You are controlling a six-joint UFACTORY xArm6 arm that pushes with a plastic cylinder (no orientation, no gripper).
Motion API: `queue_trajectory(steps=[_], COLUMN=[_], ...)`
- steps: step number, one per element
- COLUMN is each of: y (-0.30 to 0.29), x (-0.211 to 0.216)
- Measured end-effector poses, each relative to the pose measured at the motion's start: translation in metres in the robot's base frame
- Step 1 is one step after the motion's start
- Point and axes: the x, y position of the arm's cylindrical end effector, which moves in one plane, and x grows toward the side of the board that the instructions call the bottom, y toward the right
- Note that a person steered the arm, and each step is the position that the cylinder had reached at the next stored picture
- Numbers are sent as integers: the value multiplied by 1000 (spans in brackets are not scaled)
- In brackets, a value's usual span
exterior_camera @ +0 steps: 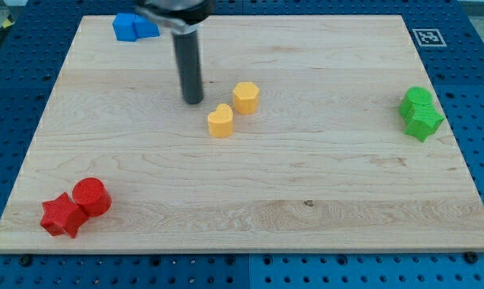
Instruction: Push the yellow heart a bit right
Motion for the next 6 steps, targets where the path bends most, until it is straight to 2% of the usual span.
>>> queue_trajectory(steps=[1, 2, 3, 4, 6], y=[2, 50, 53, 37, 100], x=[26, 31, 33, 57, 62])
